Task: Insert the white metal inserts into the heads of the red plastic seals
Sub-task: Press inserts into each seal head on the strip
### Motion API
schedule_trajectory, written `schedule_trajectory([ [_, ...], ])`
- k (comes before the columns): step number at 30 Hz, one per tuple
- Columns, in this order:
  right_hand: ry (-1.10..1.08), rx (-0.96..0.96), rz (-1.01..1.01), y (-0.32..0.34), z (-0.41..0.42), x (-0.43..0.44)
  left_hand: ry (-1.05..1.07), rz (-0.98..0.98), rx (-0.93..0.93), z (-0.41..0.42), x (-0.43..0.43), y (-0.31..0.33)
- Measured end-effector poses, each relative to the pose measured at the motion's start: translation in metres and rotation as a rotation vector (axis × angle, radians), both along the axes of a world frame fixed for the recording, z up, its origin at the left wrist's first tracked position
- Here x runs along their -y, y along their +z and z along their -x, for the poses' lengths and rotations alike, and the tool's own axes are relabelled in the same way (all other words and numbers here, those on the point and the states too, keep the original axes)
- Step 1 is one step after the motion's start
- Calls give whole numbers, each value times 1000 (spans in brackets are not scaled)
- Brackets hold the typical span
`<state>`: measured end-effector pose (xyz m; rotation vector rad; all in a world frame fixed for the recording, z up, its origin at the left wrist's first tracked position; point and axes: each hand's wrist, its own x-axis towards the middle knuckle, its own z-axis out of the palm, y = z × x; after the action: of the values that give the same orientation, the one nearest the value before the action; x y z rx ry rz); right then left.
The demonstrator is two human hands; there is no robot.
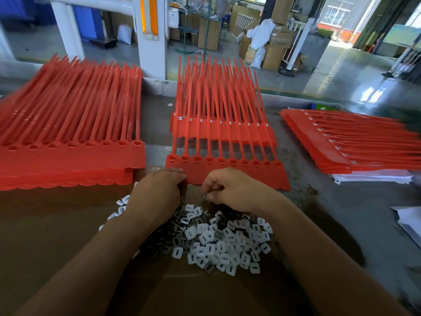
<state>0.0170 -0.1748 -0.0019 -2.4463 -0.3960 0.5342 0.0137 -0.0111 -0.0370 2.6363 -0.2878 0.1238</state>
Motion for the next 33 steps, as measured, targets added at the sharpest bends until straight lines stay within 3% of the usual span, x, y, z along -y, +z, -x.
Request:
schedule_trajectory([
  [5,-21,35,-43,5,-8,-5,-30,-4,29,1,-1,-1],
  [12,-154,263,-143,-2,-48,-30,-43,9,78,6,0,0],
  [16,-225,259,-213,-9,-67,-50,-65,1,80,6,-1,1],
  [33,-303,257,7,-25,-88,-75,-53,-39,28,5,-1,-1],
])
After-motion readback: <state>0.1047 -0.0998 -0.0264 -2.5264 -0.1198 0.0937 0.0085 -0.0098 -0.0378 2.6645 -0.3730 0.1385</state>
